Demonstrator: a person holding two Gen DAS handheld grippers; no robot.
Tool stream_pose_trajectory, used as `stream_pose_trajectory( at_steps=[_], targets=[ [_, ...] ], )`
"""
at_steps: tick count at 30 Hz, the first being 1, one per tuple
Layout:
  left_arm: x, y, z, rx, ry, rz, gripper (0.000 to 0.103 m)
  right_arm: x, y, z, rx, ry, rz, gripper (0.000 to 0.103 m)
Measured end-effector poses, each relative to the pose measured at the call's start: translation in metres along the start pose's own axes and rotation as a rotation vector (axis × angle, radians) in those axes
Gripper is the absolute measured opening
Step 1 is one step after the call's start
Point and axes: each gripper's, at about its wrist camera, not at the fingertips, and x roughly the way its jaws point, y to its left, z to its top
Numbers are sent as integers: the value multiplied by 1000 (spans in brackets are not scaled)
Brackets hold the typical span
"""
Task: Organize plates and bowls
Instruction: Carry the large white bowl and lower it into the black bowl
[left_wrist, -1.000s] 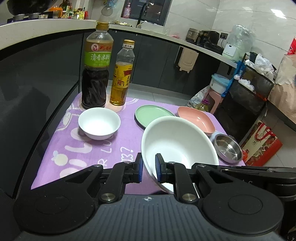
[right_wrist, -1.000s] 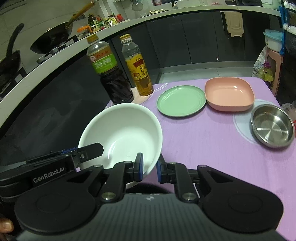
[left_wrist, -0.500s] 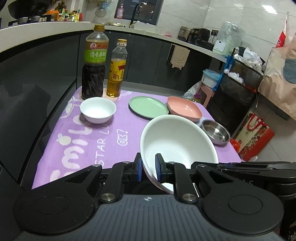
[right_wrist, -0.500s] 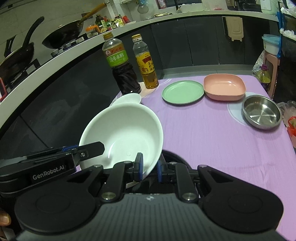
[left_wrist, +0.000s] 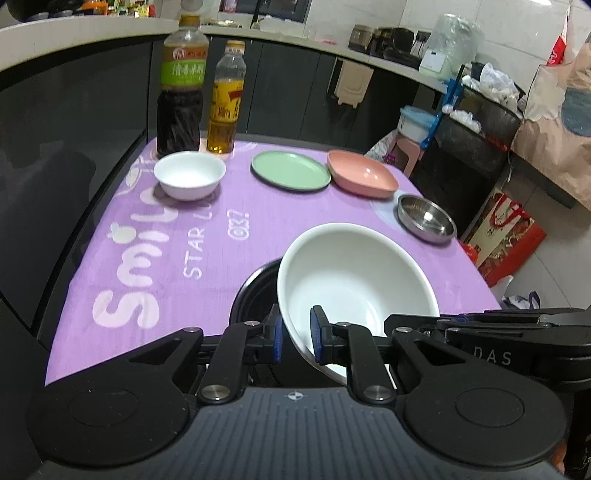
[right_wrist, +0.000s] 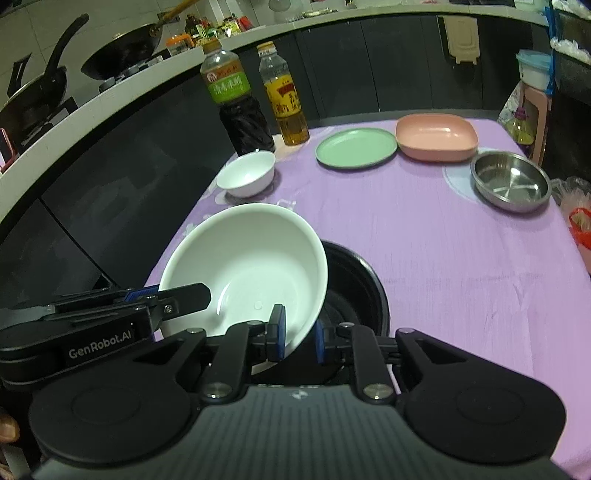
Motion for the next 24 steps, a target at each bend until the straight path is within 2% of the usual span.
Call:
stream_pose_trajectory(
  at_steps=[14,24],
  targets=[
    [22,4,-13,6,95,23,14,16,-5,-10,1,61,-21,19],
    [37,3,-14,21,136,55,14,33,-9,-12,7,95,-39,18]
  ],
)
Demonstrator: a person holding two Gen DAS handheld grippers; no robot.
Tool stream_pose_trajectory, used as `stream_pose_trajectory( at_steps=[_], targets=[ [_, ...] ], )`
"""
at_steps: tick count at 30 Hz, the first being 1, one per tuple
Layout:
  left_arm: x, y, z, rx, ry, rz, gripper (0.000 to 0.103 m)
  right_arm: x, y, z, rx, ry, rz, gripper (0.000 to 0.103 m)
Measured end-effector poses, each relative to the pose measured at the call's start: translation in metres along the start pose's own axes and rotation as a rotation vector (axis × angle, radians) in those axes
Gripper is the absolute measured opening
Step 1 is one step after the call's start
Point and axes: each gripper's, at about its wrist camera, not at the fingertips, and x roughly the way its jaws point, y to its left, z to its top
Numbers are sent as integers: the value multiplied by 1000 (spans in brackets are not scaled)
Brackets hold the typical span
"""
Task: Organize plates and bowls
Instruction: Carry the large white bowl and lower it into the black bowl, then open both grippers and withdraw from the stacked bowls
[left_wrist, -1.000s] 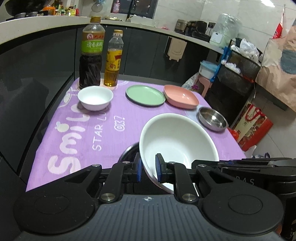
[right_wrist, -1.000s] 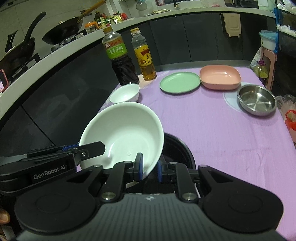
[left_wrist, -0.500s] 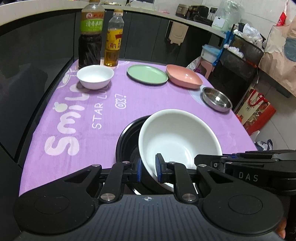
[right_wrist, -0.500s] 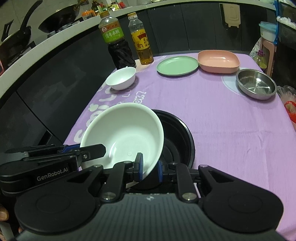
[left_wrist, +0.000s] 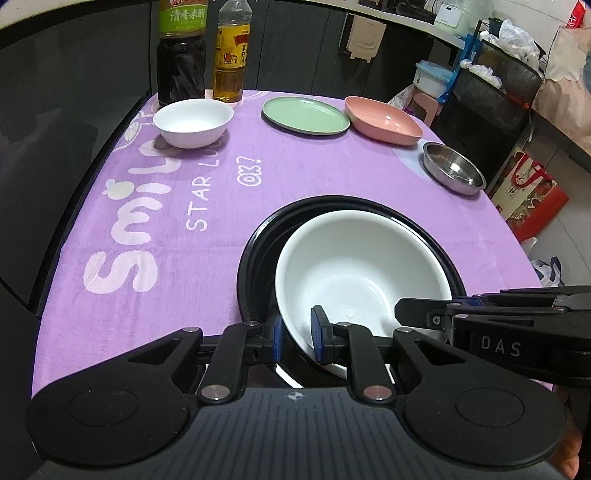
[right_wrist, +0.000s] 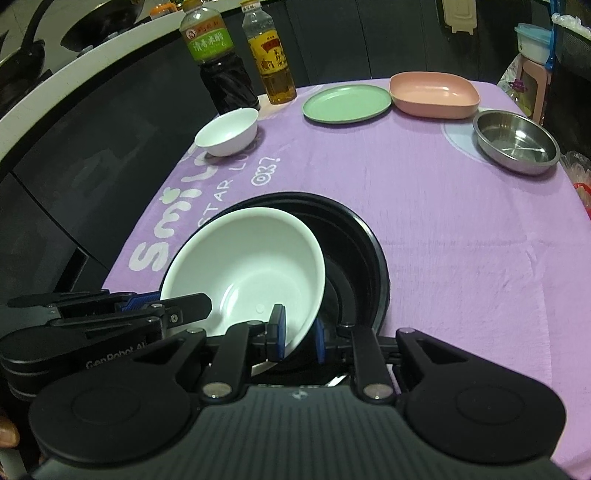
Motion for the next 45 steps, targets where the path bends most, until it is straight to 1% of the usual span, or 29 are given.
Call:
stream_pose_trajectory(
  at_steps=[8,15,25,35,37,40,45],
  targets=[
    [0,5,1,-26,17,-8,16,4,0,1,-1,7,-4,18],
    [-5,6,1,-26,19,-14,19,0,0,0,0,-17,-20,19],
    [-10,6,3,-18,16,-14,20,-7,-5,2,12,-45,-34,19],
    [-22,8,3,-4,-4,-3,21,-14,-8,4,22,-65,-38,19],
    [-26,10,3,-9,-13,7,21,-15,-8,4,20,-69,-37,19],
    [-33,16,5,-24,-35,2,21,-20,-7,4,15,-80,-42,19],
    [-39,25,13,-63,-78,5,23,-22,-6,8,14,-92,-48,19]
  ],
)
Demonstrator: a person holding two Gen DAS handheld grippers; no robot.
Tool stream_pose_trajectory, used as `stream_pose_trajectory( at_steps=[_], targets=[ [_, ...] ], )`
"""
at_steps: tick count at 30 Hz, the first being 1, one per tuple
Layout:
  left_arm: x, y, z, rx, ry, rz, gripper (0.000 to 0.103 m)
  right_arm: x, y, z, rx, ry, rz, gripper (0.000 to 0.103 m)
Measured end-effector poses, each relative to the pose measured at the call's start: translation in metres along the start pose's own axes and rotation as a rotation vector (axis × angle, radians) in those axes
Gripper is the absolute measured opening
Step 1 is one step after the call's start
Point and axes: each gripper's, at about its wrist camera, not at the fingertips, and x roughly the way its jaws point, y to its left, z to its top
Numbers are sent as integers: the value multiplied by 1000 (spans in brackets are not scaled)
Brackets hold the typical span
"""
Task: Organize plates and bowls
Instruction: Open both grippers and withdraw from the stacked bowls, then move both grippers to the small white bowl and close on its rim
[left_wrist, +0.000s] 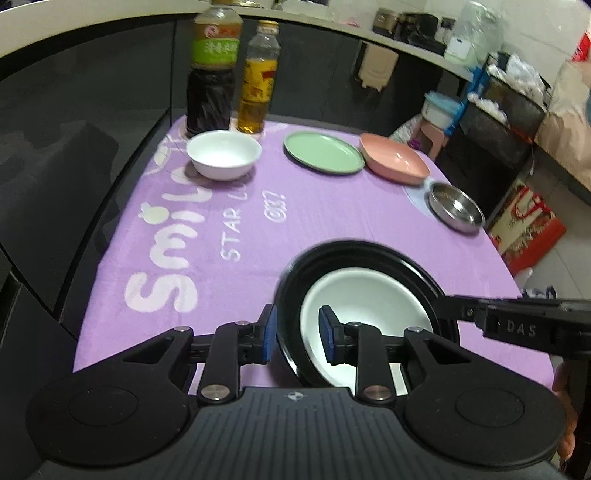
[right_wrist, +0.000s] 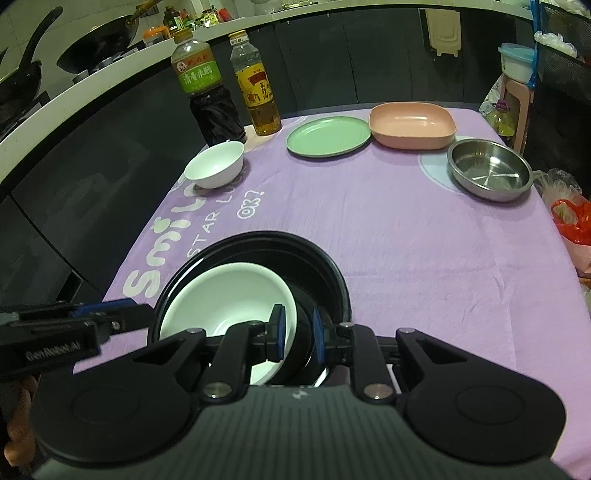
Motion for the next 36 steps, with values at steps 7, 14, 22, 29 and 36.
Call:
stream_pose_trajectory(
  at_steps=[7,14,22,29,36],
  targets=[
    [10,20,17,-63,-15,31,23,7,5,17,-35,-10,-8,19],
    [29,49,41,-156,-33,67,23,25,12,44,-69,-6,-1,19],
    [52,78,76,-248,-68,124,23,58,13,85,-22,39,50,19],
    [79,94,103,-278,-61,156,24,87,29,128,-58,60,86,19],
    [105,106,125,-319,-65,152,24,128,42,160,-60,116,122,19]
  ],
)
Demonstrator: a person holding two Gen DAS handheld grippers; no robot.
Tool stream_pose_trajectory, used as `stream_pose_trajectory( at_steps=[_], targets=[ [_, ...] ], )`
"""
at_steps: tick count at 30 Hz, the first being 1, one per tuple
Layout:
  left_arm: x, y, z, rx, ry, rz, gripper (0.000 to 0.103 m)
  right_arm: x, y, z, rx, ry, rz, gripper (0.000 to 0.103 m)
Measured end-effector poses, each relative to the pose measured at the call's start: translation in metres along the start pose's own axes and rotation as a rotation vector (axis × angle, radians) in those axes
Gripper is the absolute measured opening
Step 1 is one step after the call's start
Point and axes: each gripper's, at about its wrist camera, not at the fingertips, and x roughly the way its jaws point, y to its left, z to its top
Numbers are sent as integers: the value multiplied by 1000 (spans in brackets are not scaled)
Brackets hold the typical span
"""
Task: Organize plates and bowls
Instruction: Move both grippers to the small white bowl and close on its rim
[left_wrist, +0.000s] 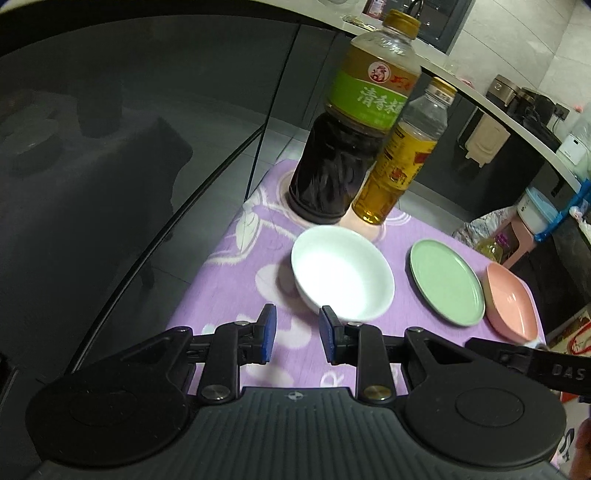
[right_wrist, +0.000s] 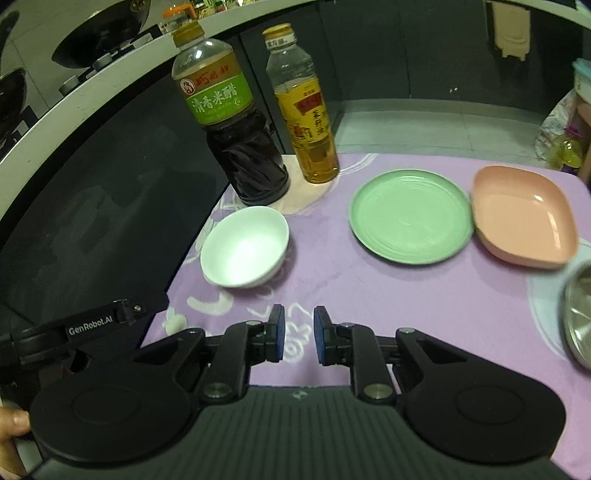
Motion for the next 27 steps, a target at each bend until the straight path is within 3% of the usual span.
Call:
stream_pose_trajectory(
  at_steps=[8,18,27],
  targets=[
    [32,-12,18,6,-2,-9,24,35,5,23,27,32,41,19],
    [67,-17,24,10,41,39,26,75,-3,35,72,81,46,26],
    [87,-17,22,37,65,23,24,100,-2,38,83,99,26,26]
  ],
)
